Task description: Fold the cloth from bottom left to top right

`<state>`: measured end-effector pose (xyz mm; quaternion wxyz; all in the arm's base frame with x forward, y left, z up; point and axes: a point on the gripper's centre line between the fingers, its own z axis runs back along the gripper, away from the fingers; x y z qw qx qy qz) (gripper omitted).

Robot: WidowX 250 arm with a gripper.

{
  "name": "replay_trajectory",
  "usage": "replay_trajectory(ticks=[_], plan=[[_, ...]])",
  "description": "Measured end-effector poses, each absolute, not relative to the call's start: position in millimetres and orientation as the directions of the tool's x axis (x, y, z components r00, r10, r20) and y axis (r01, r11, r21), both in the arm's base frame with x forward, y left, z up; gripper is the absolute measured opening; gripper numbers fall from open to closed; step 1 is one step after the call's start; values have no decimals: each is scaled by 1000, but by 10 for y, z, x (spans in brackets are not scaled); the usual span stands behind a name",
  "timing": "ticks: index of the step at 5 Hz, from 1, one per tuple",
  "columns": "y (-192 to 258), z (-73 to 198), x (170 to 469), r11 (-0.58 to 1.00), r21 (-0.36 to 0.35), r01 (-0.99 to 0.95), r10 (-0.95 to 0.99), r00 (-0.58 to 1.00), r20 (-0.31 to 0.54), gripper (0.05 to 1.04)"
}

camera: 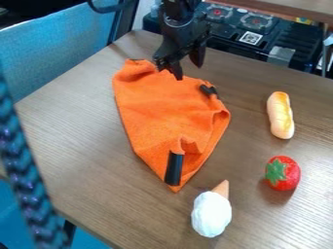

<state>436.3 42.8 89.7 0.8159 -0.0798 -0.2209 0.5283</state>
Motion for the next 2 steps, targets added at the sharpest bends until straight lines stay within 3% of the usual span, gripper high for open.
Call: replay_trajectory(ticks=[1,2], plan=[[391,906,4390,433,-388,-814,898,353,262,995],[511,906,4384,449,-392,-803,890,363,276,1001]])
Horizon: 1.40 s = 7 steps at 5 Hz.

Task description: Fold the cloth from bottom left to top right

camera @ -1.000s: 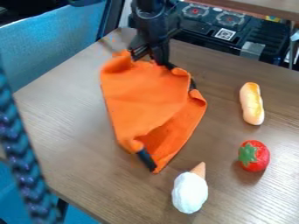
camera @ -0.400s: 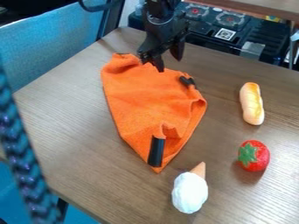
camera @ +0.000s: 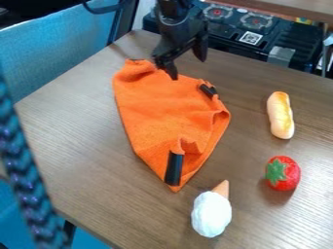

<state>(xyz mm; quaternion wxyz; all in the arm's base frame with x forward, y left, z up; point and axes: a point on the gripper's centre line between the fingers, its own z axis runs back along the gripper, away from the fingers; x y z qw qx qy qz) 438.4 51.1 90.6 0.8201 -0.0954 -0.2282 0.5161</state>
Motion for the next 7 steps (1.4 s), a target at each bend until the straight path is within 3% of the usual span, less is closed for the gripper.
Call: replay_trajectory(ticks=[2,3,4,5,6,7], plan=[[1145,1268,3995,618,-313,-721,770,476,425,999],[1286,1493,3739,716,-258,-649,683,573,454,999],[1219,1705,3407,821,-130,-556,549,706,448,999],[865,1814,3055,924,-66,-378,367,821,438,999],[546,1832,2724,978,-6,-209,190,880,436,1000],[552,1849,2719,979,-4,-205,186,878,441,999]])
